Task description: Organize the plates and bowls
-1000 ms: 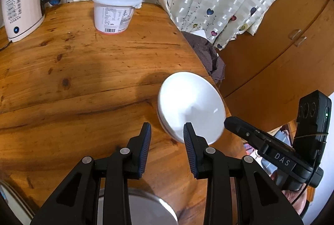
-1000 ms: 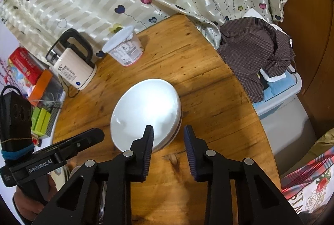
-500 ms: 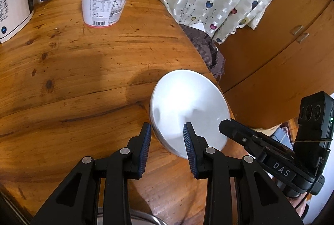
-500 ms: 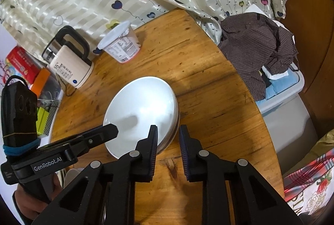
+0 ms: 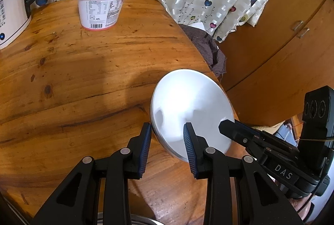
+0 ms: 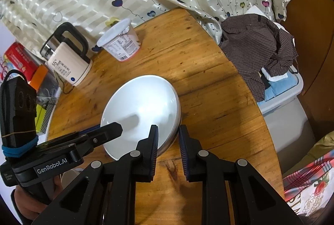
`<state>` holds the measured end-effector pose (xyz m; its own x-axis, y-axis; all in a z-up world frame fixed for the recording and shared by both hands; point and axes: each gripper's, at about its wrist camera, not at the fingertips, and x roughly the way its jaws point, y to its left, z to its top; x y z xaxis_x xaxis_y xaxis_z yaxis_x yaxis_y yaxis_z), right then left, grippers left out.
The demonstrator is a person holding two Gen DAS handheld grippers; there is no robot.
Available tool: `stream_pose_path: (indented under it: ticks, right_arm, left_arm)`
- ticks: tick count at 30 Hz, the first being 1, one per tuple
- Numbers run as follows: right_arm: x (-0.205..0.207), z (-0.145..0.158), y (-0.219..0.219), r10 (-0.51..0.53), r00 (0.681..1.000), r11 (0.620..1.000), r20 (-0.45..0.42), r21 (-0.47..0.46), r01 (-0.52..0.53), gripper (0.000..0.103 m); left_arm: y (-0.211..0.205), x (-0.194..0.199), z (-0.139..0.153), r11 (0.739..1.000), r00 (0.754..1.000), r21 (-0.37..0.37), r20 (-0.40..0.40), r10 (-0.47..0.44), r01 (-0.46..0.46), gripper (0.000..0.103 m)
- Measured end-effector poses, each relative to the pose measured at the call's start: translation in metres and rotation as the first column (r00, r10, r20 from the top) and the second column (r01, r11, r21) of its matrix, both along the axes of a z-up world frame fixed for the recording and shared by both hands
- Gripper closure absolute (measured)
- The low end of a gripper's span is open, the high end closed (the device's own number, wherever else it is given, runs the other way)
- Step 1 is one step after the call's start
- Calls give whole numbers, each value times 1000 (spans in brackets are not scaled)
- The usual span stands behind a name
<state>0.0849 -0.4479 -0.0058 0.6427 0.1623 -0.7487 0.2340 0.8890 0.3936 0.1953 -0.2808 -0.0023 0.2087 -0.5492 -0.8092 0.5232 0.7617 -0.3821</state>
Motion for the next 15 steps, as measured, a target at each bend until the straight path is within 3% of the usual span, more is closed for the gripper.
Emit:
stream_pose_path:
  ticks: [15]
  right_arm:
    - [-15, 24, 14, 20, 999, 1000, 29, -16, -20, 83]
  left_arm:
    - [16, -16, 23, 1000, 999, -14, 40, 15, -15, 70]
